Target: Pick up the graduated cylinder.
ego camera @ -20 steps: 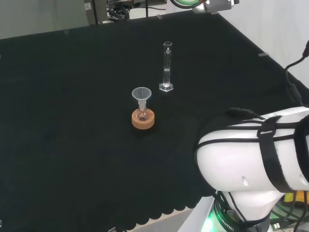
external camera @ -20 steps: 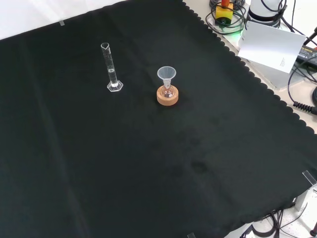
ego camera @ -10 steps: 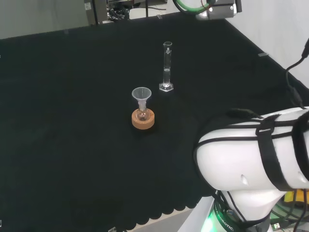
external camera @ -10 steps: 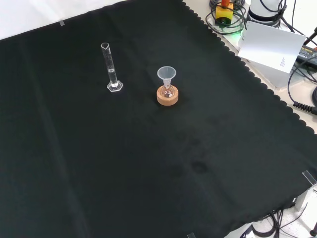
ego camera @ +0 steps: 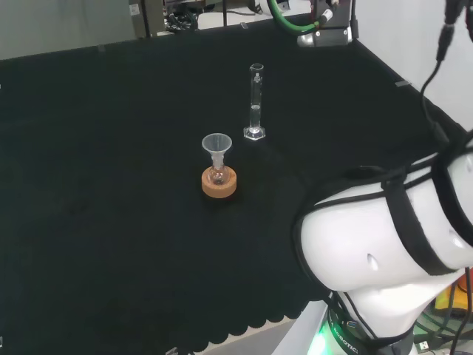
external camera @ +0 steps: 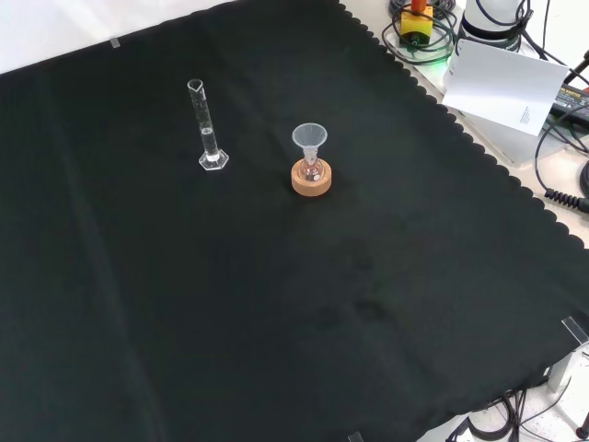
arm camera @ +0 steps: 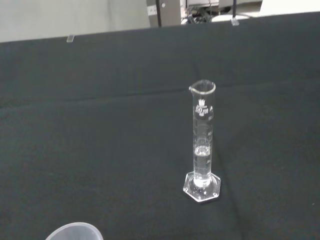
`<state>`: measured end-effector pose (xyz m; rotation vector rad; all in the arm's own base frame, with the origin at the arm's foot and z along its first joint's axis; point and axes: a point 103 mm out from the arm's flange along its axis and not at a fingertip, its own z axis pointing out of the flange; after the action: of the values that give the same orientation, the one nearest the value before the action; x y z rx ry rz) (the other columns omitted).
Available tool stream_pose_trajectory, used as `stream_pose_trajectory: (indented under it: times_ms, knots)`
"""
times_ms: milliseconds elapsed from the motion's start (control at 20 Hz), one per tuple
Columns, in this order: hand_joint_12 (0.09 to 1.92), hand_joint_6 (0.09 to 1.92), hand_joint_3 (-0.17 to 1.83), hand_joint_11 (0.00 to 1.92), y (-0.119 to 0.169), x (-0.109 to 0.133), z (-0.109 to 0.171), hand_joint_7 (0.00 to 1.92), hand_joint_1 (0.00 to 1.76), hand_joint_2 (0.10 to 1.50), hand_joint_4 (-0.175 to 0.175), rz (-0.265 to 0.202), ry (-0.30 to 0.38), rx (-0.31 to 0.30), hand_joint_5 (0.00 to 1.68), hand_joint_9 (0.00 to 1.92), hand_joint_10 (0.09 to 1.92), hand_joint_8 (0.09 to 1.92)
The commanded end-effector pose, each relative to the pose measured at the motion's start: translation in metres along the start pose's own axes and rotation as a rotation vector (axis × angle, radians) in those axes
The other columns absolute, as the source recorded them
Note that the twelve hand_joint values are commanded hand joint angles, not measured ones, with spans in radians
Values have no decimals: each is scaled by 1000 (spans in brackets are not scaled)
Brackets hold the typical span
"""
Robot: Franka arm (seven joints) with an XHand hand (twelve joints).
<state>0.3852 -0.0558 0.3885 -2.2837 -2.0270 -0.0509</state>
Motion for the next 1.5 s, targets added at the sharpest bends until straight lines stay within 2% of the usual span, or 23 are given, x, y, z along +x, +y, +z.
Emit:
stream_pose_trajectory:
  times_ms: [50, 350, 550, 650, 850, 1050, 1200, 1500]
  knots:
    - [1379, 87, -39, 61, 80, -24, 53, 103, 338, 1262, -29, -27, 55, -5, 309, 504, 87, 518]
    - [1382, 87, -68, 66, 106, -28, 85, 98, 410, 1222, -29, -35, 104, 2, 322, 487, 126, 551]
    - [1389, 87, -132, 66, 117, -32, 100, 92, 445, 1220, -30, -31, 136, 7, 330, 336, 502, 584]
    - [1389, 87, -150, 66, 123, -34, 108, 98, 457, 1220, -30, -23, 147, 14, 333, 309, 588, 593]
    - [1391, 87, -168, 67, 131, -39, 121, 104, 479, 1212, -31, -26, 172, 16, 337, 300, 626, 599]
    - [1395, 87, -175, 88, 135, -46, 132, 122, 511, 1190, -32, -32, 221, -11, 342, 318, 643, 609]
    - [1393, 87, -175, 102, 135, -48, 140, 140, 542, 1171, -32, -34, 256, -2, 361, 329, 649, 618]
    - [1389, 87, -175, 122, 136, -53, 153, 164, 570, 1155, -36, -37, 282, 6, 399, 348, 656, 628]
